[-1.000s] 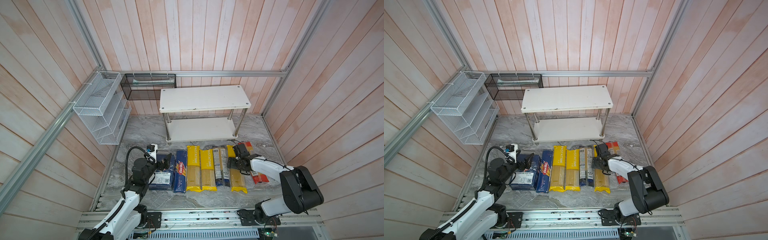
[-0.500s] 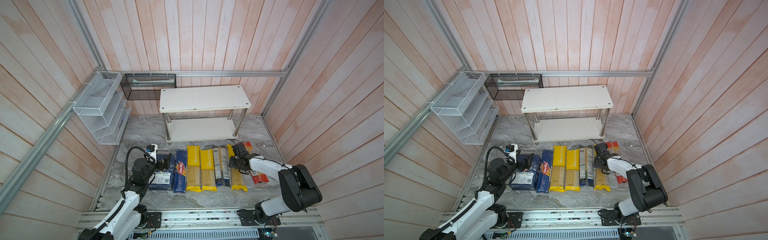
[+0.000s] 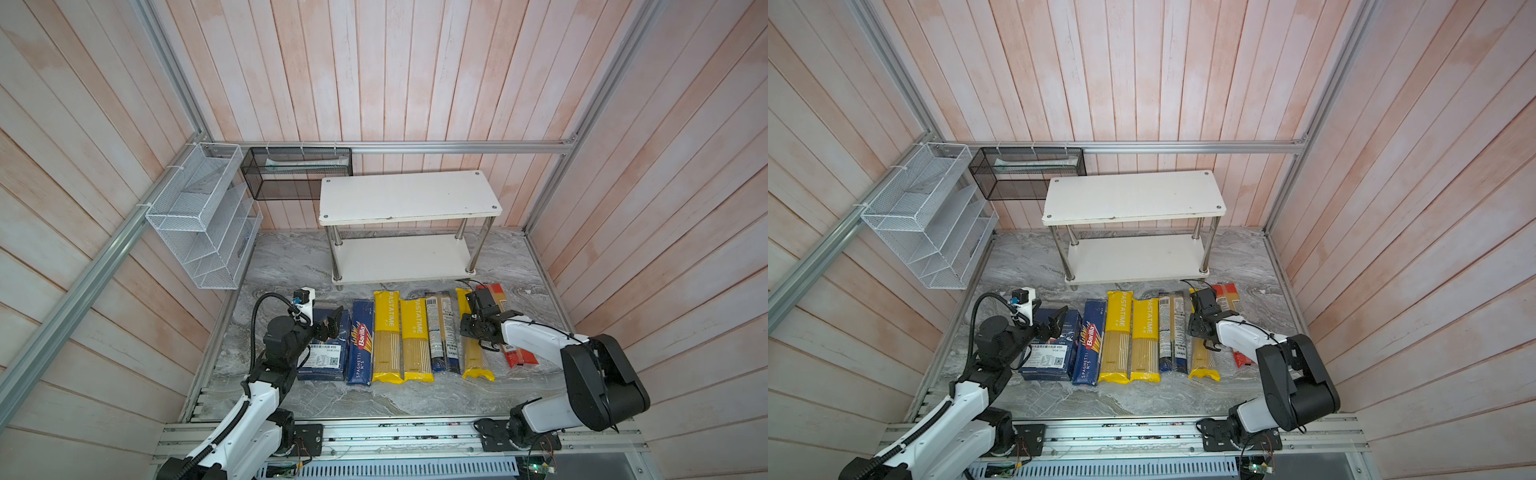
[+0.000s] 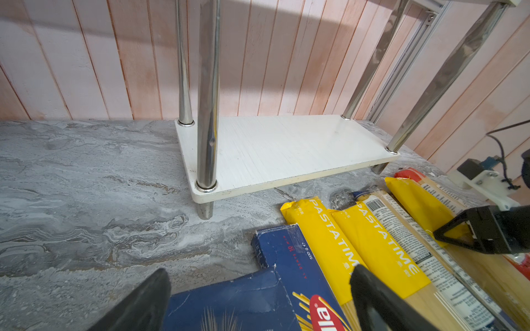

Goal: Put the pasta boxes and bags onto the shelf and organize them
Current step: 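Lower the right gripper and close it on the yellow PASTATIME bag, then lift the yellow bag upright with the right gripper toward the shelf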

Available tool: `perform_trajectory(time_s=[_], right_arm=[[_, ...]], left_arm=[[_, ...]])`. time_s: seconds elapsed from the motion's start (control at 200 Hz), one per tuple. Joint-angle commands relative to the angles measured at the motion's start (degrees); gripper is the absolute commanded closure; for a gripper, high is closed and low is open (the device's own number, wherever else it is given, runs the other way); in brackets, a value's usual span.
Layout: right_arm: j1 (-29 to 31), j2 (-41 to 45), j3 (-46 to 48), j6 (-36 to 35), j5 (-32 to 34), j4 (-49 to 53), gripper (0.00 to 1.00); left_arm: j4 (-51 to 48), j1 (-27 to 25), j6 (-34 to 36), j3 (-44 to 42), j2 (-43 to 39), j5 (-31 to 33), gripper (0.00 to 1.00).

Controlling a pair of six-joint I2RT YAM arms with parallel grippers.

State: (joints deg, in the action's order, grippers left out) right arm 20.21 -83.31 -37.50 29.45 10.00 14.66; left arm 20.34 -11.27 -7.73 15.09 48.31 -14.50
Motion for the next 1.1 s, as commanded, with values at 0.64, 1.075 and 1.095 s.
perform_trajectory(time_s=[0.64, 1.075, 1.095], right_arm=[[-0.09, 9.91, 3.43, -2.57, -11.01, 1.45, 0.82], [-0.13, 19.3, 1.07, -3.79, -17.34, 0.92, 0.84], [-0.09, 19.95, 1.58, -3.18, -17.59, 0.16, 0.84]], left_arm=[[-1.0, -0.14, -2.11, -0.08, -2.01, 6.11, 0.0], [-1.5, -0.11, -2.45, -0.58, -3.55, 6.61, 0.0], [-1.61, -0.1, -2.6, -0.72, -3.7, 6.93, 0.0]])
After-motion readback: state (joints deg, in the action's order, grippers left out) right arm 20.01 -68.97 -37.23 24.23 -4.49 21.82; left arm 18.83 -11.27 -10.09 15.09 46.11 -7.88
